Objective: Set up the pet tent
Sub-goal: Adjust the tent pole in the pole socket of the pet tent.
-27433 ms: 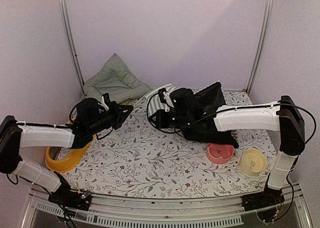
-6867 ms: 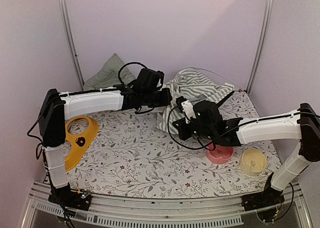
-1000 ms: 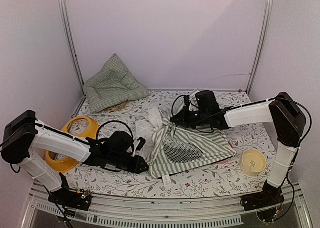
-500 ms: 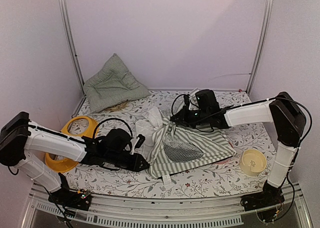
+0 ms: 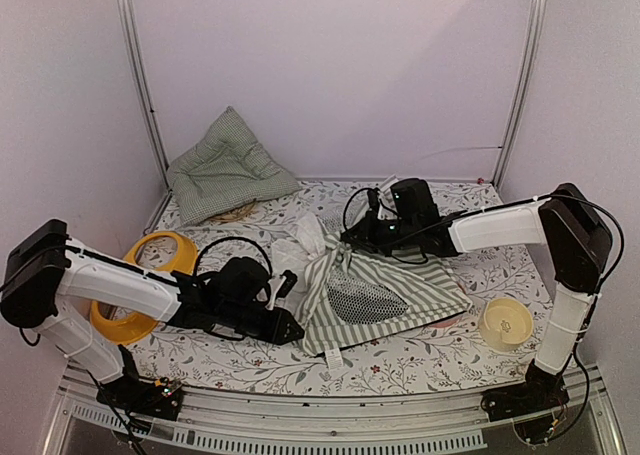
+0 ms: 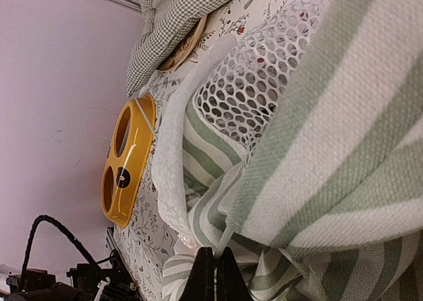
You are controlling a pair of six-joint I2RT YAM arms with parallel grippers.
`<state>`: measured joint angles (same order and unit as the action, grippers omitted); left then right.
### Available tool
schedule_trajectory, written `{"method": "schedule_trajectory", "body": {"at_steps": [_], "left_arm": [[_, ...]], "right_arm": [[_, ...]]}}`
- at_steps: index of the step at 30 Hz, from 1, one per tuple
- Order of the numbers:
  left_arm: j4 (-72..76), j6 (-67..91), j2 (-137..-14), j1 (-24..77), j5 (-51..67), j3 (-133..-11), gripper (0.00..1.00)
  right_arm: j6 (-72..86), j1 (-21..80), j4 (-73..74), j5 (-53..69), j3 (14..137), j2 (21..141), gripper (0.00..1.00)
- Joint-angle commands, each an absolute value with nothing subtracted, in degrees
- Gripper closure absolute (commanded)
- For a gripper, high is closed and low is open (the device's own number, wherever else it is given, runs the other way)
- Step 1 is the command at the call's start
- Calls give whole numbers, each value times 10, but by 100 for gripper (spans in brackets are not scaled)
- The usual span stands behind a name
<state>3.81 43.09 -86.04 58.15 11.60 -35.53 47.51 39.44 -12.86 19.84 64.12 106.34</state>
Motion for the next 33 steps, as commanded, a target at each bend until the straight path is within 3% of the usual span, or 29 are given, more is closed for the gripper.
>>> {"method": "schedule_trajectory", "body": {"at_steps": [1,7,9,11,12,33], "left_arm": [[36,417,-876,591,121,-375,78],[28,411,-883,593,114,-384,78],[26,411,-884,594,111,-386,84],[23,411,-882,593,106,-387,99],[22,410,-881,594,105,-387,100],[-110,282,-869,570,-15,-564,100]], "right_arm": [[446,397,-138,187,659,1057,100],[446,397,-138,188,658,1059,100],[446,398,-138,188,658,1057,100],[446,398,-138,189,658,1057,100],[445,398,-138,189,658,1057,100],[372,405,-73,239,714,1035,100]]}}
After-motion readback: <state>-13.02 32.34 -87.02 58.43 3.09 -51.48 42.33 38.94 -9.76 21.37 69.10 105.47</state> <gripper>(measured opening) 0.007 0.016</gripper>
